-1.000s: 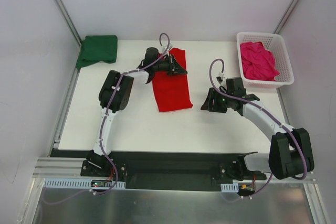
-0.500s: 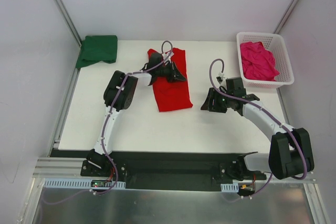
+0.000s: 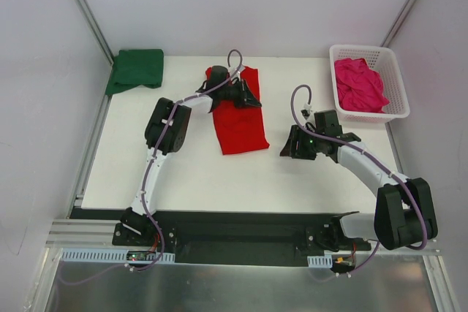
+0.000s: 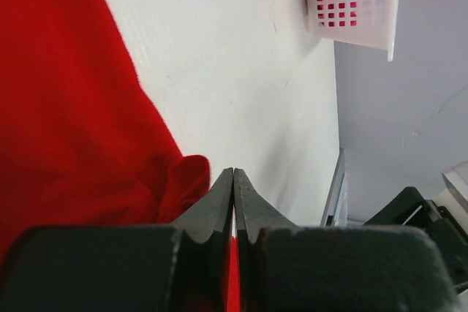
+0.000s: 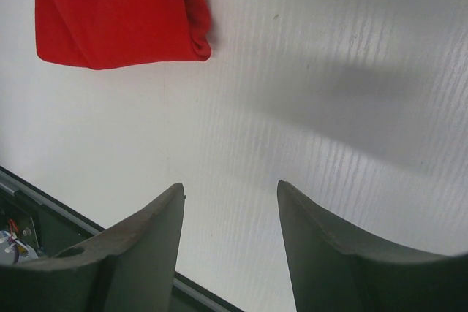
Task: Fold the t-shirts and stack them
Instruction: Fold the folded rectangular tshirt in 1/3 of the way
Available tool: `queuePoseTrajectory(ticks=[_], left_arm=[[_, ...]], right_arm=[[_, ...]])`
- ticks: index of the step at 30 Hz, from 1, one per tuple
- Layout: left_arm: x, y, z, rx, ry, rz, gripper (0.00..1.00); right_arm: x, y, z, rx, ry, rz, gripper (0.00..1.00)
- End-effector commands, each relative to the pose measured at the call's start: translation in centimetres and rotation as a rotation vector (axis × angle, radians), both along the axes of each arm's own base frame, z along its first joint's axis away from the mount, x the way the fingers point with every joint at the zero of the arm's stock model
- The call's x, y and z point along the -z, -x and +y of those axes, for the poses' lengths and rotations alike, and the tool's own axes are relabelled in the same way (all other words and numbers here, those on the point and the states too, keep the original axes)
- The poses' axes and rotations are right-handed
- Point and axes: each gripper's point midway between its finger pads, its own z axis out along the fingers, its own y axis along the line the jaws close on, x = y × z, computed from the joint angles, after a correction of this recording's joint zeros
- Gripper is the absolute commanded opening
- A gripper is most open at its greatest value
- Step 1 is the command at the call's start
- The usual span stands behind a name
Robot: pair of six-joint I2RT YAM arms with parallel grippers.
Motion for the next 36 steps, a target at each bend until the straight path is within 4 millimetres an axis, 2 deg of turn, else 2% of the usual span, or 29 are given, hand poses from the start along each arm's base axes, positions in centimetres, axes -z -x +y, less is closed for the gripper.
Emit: queuePoseTrajectory(ticks=[1, 3, 5, 7, 8, 9, 10, 11, 12, 13, 17, 19, 20, 22, 23, 25, 26, 30, 32, 36], left_arm=[[-11.4, 0.8, -0.6, 0.053, 0.052, -0.228, 0.00], [-12.5, 1.9, -0.1, 0.054, 0.026, -0.250, 0.00], [-12.4, 2.8, 0.5, 0.045, -0.013, -0.269, 0.00], [-12.1, 4.5, 1.6, 0.040, -0.059, -0.277, 0.00], [-13.5, 4.9, 2.3, 0.005, -0.081, -0.318, 0.00], [-11.4, 6.1, 3.1, 0.003, -0.120, -0.284, 0.00], [-10.9, 6.8, 3.5, 0.001, -0.148, -0.293, 0.01], [-11.9, 7.3, 4.2, -0.025, -0.163, -0.324, 0.03], [-9.6, 8.8, 5.0, -0.019, -0.203, -0.293, 0.05], [-9.1, 9.4, 5.6, -0.031, -0.226, -0.291, 0.08], [-6.1, 13.3, 8.3, -0.064, -0.321, -0.261, 0.24], [-5.1, 14.2, 9.2, -0.082, -0.348, -0.242, 0.35], [-4.1, 15.5, 9.9, -0.087, -0.371, -0.224, 0.39], [-3.0, 16.0, 11.0, -0.127, -0.404, -0.214, 0.43], [-2.2, 17.1, 11.7, -0.131, -0.417, -0.202, 0.45], [-1.6, 17.4, 12.5, -0.172, -0.443, -0.203, 0.46], [-1.2, 18.1, 13.1, -0.184, -0.454, -0.197, 0.51], [-0.3, 18.8, 14.5, -0.250, -0.485, -0.187, 0.70], [0.1, 19.0, 15.2, -0.275, -0.503, -0.184, 0.75], [0.5, 19.0, 15.7, -0.292, -0.522, -0.185, 0.78]], right_arm=[[-0.3, -0.4, 0.0, -0.004, -0.005, -0.026, 0.57], [-0.4, -0.4, 0.2, -0.007, -0.014, -0.029, 0.57], [-0.5, -0.5, 0.2, -0.006, -0.016, -0.031, 0.57], [-0.5, -0.5, 0.3, -0.008, -0.015, -0.030, 0.57], [-0.5, -0.5, 0.3, -0.011, -0.017, -0.032, 0.57], [-0.5, -0.6, 0.3, -0.011, -0.018, -0.030, 0.57], [-0.3, -0.6, 0.3, -0.012, -0.018, -0.024, 0.57], [-0.3, -0.6, 0.4, -0.016, -0.022, -0.023, 0.57], [-0.3, -0.7, 0.6, -0.021, -0.027, -0.022, 0.57], [-0.3, -0.8, 0.6, -0.021, -0.031, -0.024, 0.59], [-0.2, -1.2, 0.9, -0.027, -0.040, -0.024, 0.67], [-0.4, -1.5, 1.2, -0.032, -0.046, -0.028, 0.68], [-0.5, -1.6, 1.3, -0.036, -0.052, -0.030, 0.68], [-0.5, -2.0, 1.5, -0.038, -0.059, -0.028, 0.69], [-0.7, -2.2, 1.7, -0.042, -0.066, -0.036, 0.69], [-0.7, -2.5, 2.0, -0.042, -0.078, -0.028, 0.69], [-0.8, -2.6, 2.3, -0.051, -0.091, -0.030, 0.70], [-1.0, -3.1, 2.9, -0.068, -0.106, -0.030, 0.70], [-1.0, -3.3, 3.2, -0.075, -0.106, -0.026, 0.70], [-0.8, -3.7, 3.9, -0.093, -0.105, -0.020, 0.70]])
